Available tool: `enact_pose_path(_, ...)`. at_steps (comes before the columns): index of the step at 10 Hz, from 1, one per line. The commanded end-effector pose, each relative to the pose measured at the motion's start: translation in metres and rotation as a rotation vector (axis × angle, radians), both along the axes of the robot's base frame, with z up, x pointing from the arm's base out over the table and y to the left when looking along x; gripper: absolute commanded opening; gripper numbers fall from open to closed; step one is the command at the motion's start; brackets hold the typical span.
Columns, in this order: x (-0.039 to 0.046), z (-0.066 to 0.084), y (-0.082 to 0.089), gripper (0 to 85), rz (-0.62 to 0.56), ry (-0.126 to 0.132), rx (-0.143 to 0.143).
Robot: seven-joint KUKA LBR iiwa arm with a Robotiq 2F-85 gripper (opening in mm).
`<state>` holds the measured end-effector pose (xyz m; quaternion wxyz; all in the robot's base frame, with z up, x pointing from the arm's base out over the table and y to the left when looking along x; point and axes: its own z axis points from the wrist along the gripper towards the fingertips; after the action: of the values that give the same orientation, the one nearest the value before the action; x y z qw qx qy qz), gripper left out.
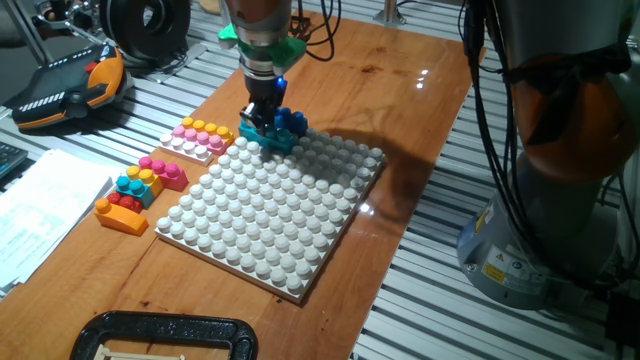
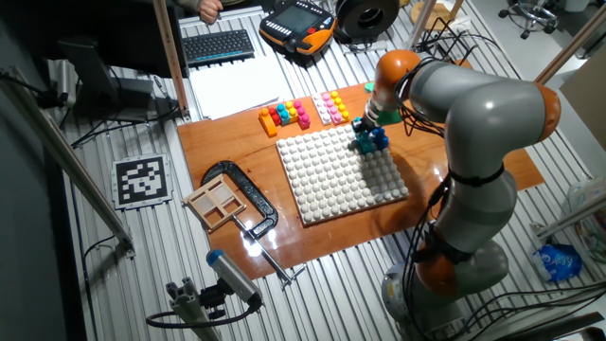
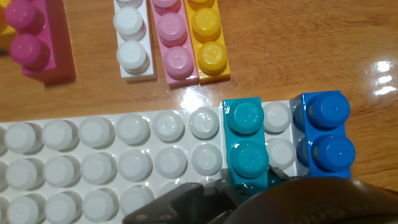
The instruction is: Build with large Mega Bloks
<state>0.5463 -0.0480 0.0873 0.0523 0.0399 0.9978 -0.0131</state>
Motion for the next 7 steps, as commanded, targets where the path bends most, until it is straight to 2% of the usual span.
enact_pose_path(1, 0.0001, 0.001, 0.0, 51.0, -0.002, -0.001, -0.004)
enact_pose_path(3, 0.0055, 0.012, 0.0, 51.0, 0.002, 0.019, -0.012)
enact_pose_path(6, 0.02, 0.029, 0.007, 51.0, -0.007, 0.04, -0.018)
enact_pose_path(7, 0.0276, 0.033, 0.01, 51.0, -0.009, 0.049, -0.016)
